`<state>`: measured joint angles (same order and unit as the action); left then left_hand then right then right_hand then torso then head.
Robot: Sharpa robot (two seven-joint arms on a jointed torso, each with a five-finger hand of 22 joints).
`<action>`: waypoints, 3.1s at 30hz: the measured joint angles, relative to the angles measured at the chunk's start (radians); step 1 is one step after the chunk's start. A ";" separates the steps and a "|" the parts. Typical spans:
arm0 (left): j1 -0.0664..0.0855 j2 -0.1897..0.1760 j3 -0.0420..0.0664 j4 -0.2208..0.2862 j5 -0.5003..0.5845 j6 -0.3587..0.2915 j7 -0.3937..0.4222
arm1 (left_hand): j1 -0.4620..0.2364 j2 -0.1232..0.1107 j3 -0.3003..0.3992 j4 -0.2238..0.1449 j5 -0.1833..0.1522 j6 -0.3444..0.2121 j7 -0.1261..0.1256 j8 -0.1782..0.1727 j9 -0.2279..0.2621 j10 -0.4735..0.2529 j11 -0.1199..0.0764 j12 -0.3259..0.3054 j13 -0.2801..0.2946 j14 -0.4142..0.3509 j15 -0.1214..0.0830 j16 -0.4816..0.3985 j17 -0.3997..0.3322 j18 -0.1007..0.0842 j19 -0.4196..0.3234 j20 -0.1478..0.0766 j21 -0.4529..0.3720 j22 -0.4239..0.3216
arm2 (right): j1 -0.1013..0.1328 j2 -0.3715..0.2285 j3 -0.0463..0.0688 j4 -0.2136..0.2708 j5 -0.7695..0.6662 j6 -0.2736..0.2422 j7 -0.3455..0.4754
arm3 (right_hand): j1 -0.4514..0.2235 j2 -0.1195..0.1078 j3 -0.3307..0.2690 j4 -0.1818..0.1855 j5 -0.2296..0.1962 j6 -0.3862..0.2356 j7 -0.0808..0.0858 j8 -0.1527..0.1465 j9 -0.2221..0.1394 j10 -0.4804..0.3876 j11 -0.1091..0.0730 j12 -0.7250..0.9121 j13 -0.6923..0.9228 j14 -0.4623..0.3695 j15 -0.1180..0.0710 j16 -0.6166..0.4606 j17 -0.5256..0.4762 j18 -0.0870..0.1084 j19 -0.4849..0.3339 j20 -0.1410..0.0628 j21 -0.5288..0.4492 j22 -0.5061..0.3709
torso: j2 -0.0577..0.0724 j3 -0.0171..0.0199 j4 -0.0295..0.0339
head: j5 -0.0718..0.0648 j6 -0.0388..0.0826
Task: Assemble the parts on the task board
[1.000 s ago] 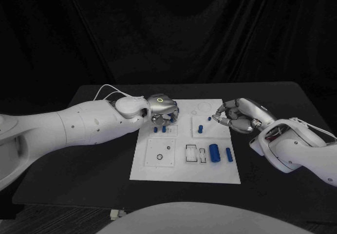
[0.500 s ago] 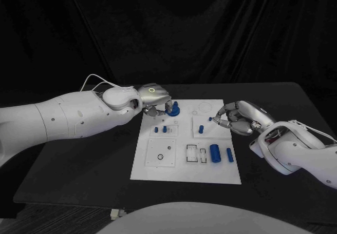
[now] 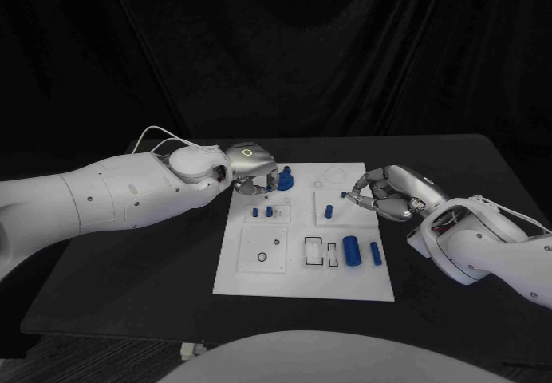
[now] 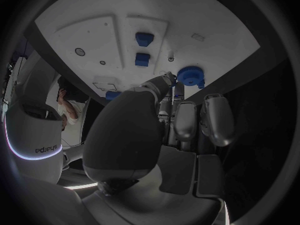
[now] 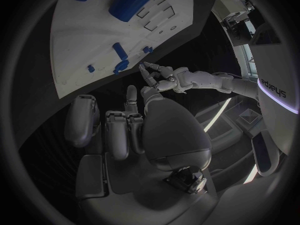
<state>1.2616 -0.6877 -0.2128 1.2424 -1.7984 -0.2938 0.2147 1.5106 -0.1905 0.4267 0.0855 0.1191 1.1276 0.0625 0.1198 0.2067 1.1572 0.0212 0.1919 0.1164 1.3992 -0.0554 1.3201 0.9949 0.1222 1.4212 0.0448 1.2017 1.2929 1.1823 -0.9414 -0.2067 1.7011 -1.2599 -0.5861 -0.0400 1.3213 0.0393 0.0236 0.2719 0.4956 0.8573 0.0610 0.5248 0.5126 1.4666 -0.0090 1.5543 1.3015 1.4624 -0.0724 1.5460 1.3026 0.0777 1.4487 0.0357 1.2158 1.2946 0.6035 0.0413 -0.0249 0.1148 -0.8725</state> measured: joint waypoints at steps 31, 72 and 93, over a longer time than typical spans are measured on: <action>-0.028 0.015 0.000 -0.037 0.004 0.046 -0.006 | 0.000 0.000 0.000 0.000 0.000 0.000 0.000 0.000 -0.002 0.002 0.002 0.000 0.000 0.000 0.000 -0.001 -0.011 0.000 0.000 0.000 -0.023 0.000 | -0.001 0.001 0.000 -0.002 0.000 0.006 -0.002 | 0.000 0.000 0.000 0.000 0.000 0.000 0.000 0.000 0.000 0.000 0.000 0.000 0.000 0.000 0.000 0.000 0.000 0.000 0.000 0.000 0.000 0.000 | 0.000 0.0012 -0.0017 | 0.001 0.000; -0.055 0.029 0.002 -0.080 0.008 0.075 -0.035 | -0.021 -0.021 0.058 -0.006 0.001 -0.212 -0.083 -0.047 -0.058 -0.093 0.011 -0.070 0.002 -0.054 0.011 -0.060 -0.103 0.000 -0.017 0.017 -0.093 0.000 | -0.004 0.006 0.000 -0.003 0.003 0.024 -0.011 | 0.015 -0.015 0.000 0.000 0.000 0.000 0.000 0.000 0.000 0.000 0.000 0.000 0.000 0.000 0.000 0.000 0.000 0.000 0.000 0.000 0.000 0.000 | 0.001 0.0012 -0.0014 | 0.003 0.000; -0.049 -0.085 0.000 -0.079 0.008 -0.064 -0.028 | -0.021 -0.021 0.047 0.006 -0.023 -0.249 -0.119 -0.046 -0.068 -0.100 0.004 -0.089 0.003 -0.061 0.017 -0.071 -0.122 0.000 -0.021 0.020 -0.112 0.000 | 0.024 -0.033 -0.001 0.000 0.004 0.019 -0.011 | 0.016 -0.016 0.000 0.000 0.000 0.000 0.000 0.000 0.000 0.000 0.000 0.000 0.000 0.000 0.000 0.000 0.000 0.000 -0.002 0.001 -0.009 0.000 | 0.000 0.0001 -0.0014 | 0.020 0.000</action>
<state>1.2130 -0.7729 -0.2129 1.1638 -1.7906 -0.3579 0.1867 1.4897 -0.2116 0.4736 0.0911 0.0957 0.8788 -0.0566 0.0736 0.1388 1.0577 0.0253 0.1033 0.1197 1.3377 -0.0380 1.2493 0.8727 0.1227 1.4003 0.0644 1.0895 1.2928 1.2067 -0.9745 -0.2081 1.7006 -1.2563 -0.5671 -0.0514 1.3369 0.0237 0.0237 0.2719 0.4956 0.8571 0.0610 0.5248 0.5124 1.4666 -0.0090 1.5541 1.3015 1.4624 -0.0724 1.5459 1.3026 0.0778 1.4466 0.0363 1.2066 1.2946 0.6034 0.0414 -0.0264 0.1343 -0.8725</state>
